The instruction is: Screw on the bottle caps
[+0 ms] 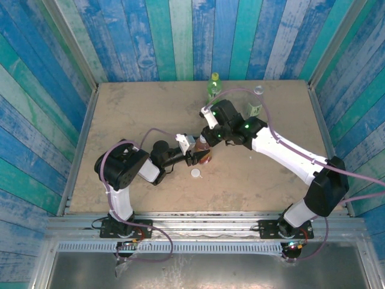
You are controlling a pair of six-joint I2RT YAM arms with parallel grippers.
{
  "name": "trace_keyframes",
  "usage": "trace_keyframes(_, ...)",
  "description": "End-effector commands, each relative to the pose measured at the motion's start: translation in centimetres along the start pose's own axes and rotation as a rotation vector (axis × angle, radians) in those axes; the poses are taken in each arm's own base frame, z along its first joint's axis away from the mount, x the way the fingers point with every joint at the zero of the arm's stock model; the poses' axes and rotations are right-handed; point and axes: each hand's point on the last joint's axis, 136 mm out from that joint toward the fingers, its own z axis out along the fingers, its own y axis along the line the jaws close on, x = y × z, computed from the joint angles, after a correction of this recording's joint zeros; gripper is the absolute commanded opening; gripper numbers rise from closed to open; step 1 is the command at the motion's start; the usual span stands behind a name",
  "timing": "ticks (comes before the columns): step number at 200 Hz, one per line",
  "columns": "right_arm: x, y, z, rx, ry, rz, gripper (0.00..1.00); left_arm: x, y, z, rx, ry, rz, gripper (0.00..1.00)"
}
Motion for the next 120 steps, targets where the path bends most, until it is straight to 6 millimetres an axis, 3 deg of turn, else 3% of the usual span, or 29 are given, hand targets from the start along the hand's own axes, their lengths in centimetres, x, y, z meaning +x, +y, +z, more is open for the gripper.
trace_keyframes(1, 7.4, -0.9, 2.0, 0.039, 0.275, -0.013, 0.27, 2.9, -1.0, -0.2, 0.036, 0.093, -0.056, 0.57)
trace_keyframes(75, 2.0, 0.6, -1.2, -0.038, 0.083, 0.022, 0.31, 2.8, -1.1, -0.2, 0.049, 0.091, -0.071, 0.57)
trace_keyframes(120, 1.1, 0.5, -1.7, -0.045, 0.045, 0.036, 0.35, 2.9, -1.1, -0.1, 0.053, 0.092, -0.074, 0.57)
